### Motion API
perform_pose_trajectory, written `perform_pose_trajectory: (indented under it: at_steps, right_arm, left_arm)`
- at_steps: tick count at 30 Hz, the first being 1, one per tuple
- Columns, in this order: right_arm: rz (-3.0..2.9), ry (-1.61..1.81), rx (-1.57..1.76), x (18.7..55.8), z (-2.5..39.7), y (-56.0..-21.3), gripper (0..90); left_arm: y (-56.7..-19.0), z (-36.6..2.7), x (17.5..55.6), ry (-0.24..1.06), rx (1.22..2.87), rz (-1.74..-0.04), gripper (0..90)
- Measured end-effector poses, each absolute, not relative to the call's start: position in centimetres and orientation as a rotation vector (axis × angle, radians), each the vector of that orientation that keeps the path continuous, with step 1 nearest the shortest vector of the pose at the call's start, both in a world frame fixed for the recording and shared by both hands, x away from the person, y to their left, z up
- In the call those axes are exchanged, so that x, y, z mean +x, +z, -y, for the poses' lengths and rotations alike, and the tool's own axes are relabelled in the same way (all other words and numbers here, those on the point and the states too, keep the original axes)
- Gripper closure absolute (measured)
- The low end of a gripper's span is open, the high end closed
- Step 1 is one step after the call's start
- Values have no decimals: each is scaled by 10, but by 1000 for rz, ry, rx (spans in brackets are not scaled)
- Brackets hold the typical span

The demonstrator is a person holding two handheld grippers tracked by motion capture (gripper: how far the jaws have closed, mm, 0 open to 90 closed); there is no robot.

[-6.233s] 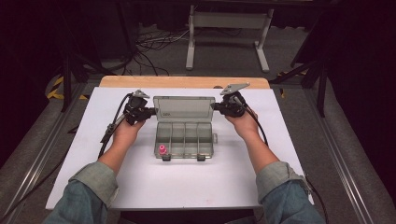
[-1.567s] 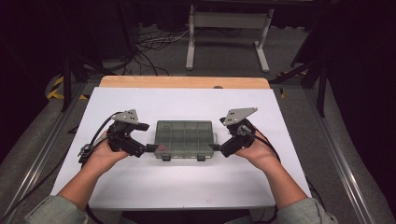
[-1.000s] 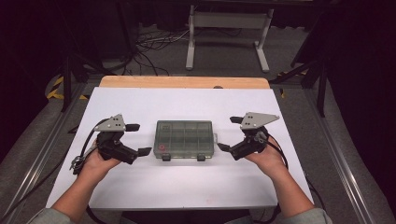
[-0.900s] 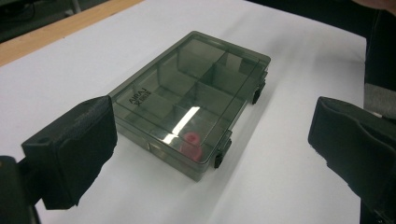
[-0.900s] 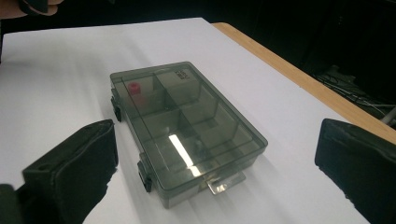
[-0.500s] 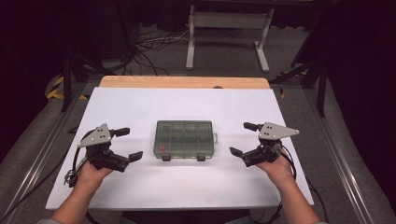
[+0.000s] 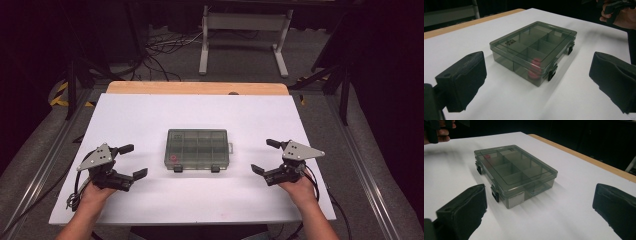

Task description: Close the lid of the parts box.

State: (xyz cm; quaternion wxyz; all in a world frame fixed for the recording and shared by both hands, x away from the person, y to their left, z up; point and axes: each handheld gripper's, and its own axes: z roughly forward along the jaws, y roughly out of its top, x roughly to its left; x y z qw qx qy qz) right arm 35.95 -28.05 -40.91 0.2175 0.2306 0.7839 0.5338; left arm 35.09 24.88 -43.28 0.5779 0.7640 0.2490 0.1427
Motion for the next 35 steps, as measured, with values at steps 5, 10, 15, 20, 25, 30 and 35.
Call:
perform_pose_trajectory:
  at_steps: [5,10,15,20,25,30,35]
  right_arm:
    - [-2159,1491,662,354,285,-421,3]
    - [-2164,1478,686,350,289,-432,3]
    - [-2153,1486,702,349,291,-438,2]
    - [-2171,1479,768,348,292,-453,3]
    - [-2156,1452,796,348,291,-455,3]
    - [-2127,1449,811,348,292,-455,3]
    - [-2122,1454,806,347,293,-454,3]
  left_arm:
    - [-441,-254,348,321,1775,-578,11]
    - [-452,-262,347,312,1746,-597,6]
    - [-463,-267,346,277,1715,-616,5]
    - [-466,-263,345,310,1750,-619,6]
    - [-468,-264,345,326,1735,-676,6]
    - [-467,-263,344,321,1723,-668,6]
    - [-467,-264,344,317,1710,-669,6]
